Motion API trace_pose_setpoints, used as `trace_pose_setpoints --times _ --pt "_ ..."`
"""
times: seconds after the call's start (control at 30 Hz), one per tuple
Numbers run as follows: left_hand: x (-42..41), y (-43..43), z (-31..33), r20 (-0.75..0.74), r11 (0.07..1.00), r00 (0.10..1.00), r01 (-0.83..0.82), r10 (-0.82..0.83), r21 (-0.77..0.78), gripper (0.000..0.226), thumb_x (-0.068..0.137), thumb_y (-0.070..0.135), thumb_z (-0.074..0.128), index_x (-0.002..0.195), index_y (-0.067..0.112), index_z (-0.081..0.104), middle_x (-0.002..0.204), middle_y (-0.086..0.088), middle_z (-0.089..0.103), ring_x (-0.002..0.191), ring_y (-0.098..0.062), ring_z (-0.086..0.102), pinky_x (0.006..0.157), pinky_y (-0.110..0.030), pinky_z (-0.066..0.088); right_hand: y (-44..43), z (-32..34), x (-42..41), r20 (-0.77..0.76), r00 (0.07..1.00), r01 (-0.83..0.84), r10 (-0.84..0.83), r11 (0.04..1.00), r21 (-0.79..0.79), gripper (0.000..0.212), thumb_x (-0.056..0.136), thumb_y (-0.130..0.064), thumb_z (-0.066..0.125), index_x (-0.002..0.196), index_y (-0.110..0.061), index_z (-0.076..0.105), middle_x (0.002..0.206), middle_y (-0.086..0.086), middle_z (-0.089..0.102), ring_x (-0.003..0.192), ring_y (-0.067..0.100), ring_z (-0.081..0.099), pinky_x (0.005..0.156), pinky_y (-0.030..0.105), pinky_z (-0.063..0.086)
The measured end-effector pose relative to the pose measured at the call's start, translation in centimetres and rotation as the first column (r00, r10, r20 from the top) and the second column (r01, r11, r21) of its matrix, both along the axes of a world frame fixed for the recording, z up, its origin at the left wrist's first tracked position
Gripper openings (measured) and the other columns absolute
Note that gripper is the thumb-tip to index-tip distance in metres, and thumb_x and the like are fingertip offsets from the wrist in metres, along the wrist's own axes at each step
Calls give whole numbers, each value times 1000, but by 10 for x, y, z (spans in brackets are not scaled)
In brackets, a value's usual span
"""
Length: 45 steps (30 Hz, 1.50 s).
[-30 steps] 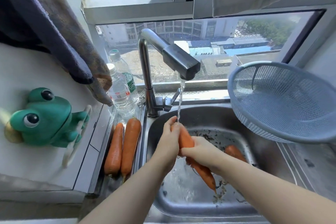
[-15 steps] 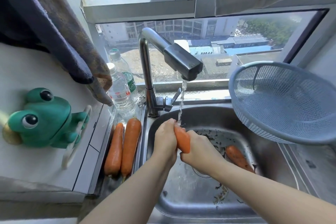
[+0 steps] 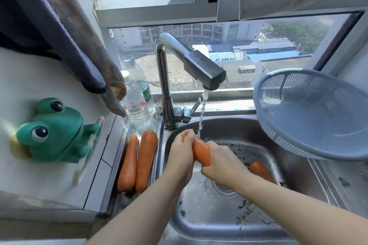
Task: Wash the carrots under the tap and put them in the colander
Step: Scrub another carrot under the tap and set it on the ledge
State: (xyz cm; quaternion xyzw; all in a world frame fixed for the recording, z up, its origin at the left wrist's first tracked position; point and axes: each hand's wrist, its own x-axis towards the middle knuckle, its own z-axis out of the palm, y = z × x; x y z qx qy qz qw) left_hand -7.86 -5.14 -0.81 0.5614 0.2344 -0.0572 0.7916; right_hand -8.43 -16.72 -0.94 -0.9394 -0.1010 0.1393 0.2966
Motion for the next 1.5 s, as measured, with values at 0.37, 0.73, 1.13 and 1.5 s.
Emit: trace_pose_setpoints --times 0.37,0.73,1.13,1.5 --pt "-23 11 11 86 940 955 294 -283 -172 28 101 13 40 125 16 53 124 0 60 113 -9 57 100 -26 45 -19 4 10 -342 938 25 50 977 212 19 69 -6 72 69 -12 54 60 -3 54 53 9 50 53 22 40" --pt "-6 16 16 137 939 929 339 -345 63 23 82 20 68 105 20 63 105 -4 62 96 -14 58 90 -30 48 -13 1 17 -122 990 -51 67 991 126 16 68 -7 70 80 -8 60 72 -1 61 64 16 56 59 28 43" --pt "-8 21 15 40 816 865 456 -500 356 39 90 45 59 126 37 45 127 1 56 113 -12 59 96 -40 51 -25 5 21 390 920 16 38 991 -134 28 78 -15 66 104 -19 57 97 -2 62 90 20 55 75 28 33" --pt "3 2 13 27 985 996 87 -84 -149 31 103 25 37 101 6 61 85 -9 71 84 -22 68 79 -35 55 -25 26 32 -360 896 -166 260 948 271 22 77 -14 74 89 -7 57 74 6 59 60 15 58 61 28 50"
